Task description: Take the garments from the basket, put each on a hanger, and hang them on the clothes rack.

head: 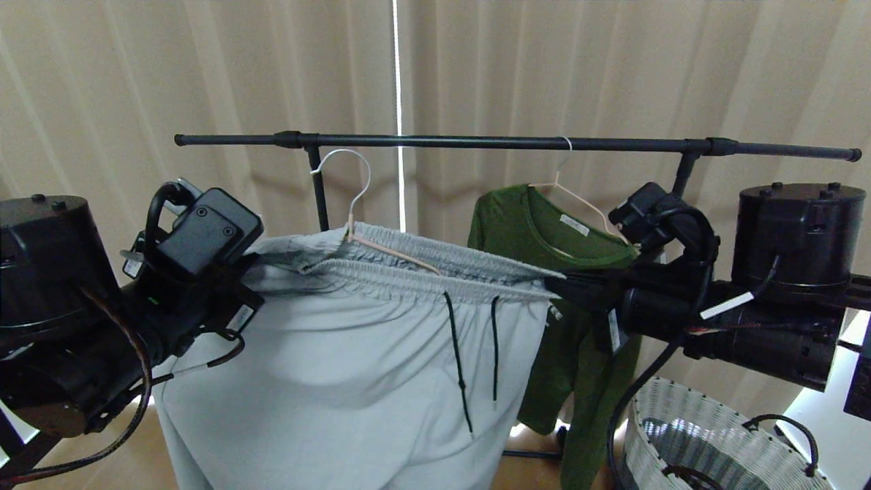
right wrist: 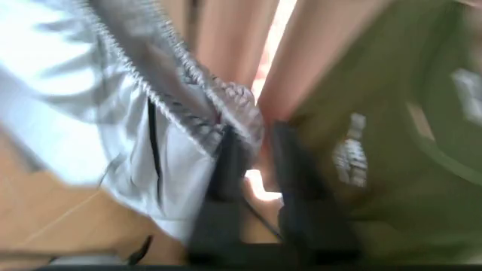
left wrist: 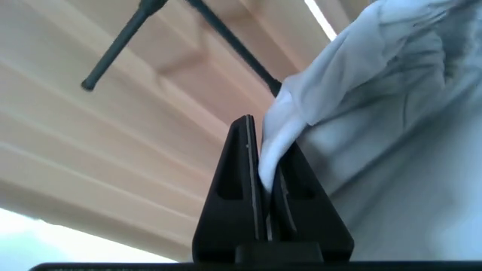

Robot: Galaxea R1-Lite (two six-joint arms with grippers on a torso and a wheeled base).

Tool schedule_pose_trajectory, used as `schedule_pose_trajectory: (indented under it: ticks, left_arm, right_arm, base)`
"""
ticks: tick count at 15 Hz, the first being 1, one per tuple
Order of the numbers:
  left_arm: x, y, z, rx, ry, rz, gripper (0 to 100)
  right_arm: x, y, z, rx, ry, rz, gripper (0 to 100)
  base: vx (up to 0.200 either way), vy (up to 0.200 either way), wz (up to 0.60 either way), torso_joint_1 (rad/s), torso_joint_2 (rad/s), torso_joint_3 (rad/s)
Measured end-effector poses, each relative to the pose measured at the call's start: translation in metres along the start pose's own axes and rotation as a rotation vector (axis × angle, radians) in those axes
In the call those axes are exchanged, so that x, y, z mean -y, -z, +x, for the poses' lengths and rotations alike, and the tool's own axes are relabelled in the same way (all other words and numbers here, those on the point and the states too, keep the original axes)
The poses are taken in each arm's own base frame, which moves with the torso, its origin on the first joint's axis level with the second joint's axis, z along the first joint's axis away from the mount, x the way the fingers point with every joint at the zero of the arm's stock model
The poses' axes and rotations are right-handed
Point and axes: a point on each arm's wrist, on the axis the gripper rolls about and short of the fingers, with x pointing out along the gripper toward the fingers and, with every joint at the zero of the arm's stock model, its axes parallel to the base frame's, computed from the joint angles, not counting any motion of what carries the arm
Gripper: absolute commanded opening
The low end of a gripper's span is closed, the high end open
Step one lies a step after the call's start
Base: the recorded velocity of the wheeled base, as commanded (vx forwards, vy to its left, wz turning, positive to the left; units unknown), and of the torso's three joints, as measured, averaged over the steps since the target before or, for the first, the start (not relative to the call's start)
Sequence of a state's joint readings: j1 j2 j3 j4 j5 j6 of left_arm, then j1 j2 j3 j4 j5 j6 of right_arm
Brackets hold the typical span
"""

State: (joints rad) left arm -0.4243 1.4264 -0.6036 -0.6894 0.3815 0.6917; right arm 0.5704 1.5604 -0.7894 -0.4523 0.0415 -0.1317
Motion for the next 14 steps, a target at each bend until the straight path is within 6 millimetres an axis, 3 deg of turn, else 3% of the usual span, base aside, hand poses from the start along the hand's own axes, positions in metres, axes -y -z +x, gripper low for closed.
schedule_pose_trajectory:
  ticks: [4, 7, 14]
  left_arm:
    - [-0.001, -0.003, 0.003, -0.021, -0.036, -0.095, 0]
    - [0.003, -0.007, 0.003, -0.006, -0.02, -0.153, 0]
    - [0.022, -0.023, -0.007, 0.065, 0.073, -0.21, 0]
  right_arm:
    - [-0.024, -0.007, -0.005, 0.024, -0.082, -0.051, 100]
    - [-0.03, -0.015, -0.003, 0.061, -0.102, -0.166, 100]
    - [-0.032, -0.043, 0.028, 0.129, -0.08, -0.314, 100]
  base:
    - [0.0, 0.0, 0.0, 0.0, 0.0, 0.0]
    - [0.0, 0.0, 0.0, 0.0, 0.0, 0.0]
    - [0.0, 0.0, 0.0, 0.0, 0.0, 0.0]
